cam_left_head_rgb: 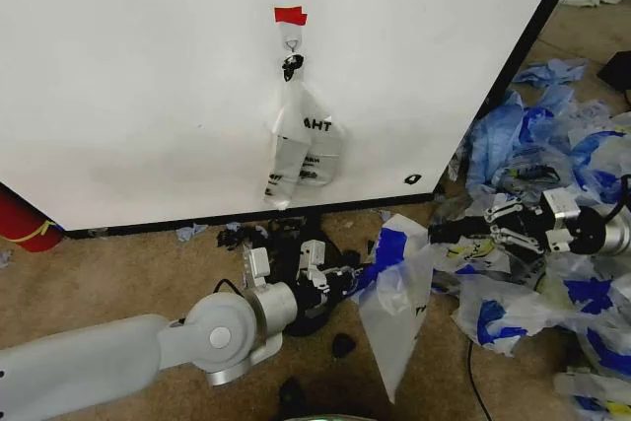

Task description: Pick up the garbage bag from the wall and place it over the trash bin.

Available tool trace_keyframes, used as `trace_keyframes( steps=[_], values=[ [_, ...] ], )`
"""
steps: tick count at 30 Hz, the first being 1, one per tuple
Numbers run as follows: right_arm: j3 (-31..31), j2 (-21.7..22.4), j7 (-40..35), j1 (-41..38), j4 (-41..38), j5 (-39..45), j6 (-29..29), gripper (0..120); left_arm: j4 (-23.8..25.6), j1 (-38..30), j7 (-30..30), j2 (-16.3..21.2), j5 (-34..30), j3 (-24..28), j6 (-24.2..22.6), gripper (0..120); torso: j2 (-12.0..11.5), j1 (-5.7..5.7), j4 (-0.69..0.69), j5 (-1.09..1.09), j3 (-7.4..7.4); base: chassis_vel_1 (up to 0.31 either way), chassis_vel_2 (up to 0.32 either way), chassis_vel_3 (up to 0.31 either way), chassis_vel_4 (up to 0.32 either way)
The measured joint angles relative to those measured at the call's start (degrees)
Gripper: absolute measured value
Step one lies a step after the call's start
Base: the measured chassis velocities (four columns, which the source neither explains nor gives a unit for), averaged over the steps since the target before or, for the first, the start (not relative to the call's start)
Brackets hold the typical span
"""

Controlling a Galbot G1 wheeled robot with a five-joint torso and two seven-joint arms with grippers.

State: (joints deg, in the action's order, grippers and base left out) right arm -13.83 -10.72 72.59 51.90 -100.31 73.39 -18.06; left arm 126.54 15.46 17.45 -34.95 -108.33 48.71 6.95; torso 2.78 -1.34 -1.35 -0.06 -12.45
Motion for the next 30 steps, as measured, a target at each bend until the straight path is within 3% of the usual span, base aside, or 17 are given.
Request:
trace_keyframes(
  steps=[19,30],
  values=[
    [0.04,-1.46,2.01,0.22,5.31,-1.73,-0.66,0,0.53,3.12,0.45,3.73,0.44,-5.59,0.48,0,0.00,0.00,0.00,0.00,0.00,0.000,0.000,0.000,0.000],
    [0.05,-2.94,3.04,0.22,8.61,-2.88,-1.01,0,2.42,7.28,0.48,7.95,0.32,-12.75,0.52,0,0.00,0.00,0.00,0.00,0.00,0.000,0.000,0.000,0.000]
  ],
)
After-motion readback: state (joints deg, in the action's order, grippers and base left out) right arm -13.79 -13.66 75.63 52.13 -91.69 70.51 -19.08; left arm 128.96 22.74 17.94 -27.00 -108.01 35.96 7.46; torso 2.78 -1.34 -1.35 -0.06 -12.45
